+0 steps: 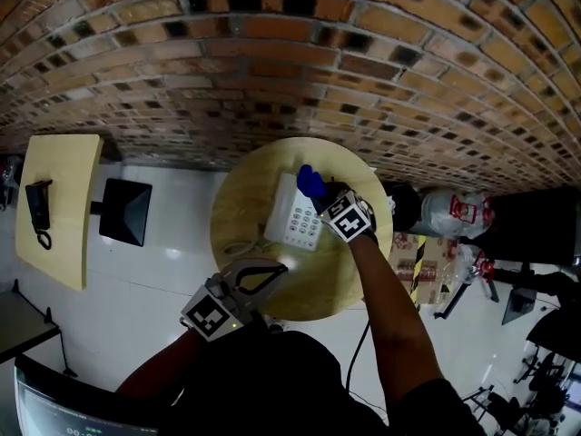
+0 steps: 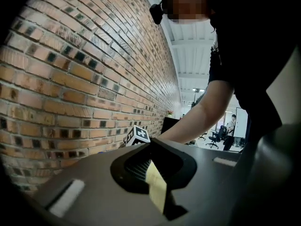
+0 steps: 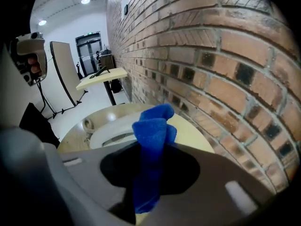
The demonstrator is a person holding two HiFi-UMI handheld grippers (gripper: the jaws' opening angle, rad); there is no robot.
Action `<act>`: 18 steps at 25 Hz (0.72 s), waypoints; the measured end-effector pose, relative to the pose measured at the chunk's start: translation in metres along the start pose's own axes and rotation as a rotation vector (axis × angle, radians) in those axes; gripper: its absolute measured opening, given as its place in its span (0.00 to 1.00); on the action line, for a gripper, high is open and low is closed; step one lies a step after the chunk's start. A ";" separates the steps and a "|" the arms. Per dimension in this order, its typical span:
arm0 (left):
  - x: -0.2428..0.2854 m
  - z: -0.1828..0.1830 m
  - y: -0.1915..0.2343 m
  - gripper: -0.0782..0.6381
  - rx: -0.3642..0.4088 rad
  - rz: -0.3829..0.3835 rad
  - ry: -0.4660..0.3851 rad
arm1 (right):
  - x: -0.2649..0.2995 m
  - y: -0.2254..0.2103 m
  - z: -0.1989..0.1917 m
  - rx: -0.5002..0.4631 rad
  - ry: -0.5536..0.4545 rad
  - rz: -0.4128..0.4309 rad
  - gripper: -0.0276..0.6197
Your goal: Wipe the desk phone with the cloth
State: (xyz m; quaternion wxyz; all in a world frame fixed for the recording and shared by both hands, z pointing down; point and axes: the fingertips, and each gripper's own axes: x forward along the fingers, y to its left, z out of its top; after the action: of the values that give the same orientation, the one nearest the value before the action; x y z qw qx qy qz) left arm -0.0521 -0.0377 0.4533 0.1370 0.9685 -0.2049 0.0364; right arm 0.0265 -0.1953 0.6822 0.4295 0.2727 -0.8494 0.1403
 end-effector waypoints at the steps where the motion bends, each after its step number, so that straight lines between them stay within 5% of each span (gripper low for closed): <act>1: -0.001 0.000 0.002 0.11 0.002 0.001 -0.002 | 0.005 0.000 0.001 -0.007 0.011 0.001 0.19; 8: -0.010 -0.004 0.010 0.11 0.009 0.013 -0.003 | 0.027 0.016 -0.015 -0.063 0.104 0.036 0.19; 18: -0.006 -0.009 0.002 0.11 0.005 -0.006 0.010 | 0.028 0.110 -0.043 -0.128 0.129 0.181 0.19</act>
State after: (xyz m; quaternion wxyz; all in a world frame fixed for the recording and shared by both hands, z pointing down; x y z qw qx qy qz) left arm -0.0588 -0.0347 0.4618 0.1358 0.9692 -0.2013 0.0413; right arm -0.0226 -0.0949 0.7296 0.4855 0.1571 -0.8484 0.1412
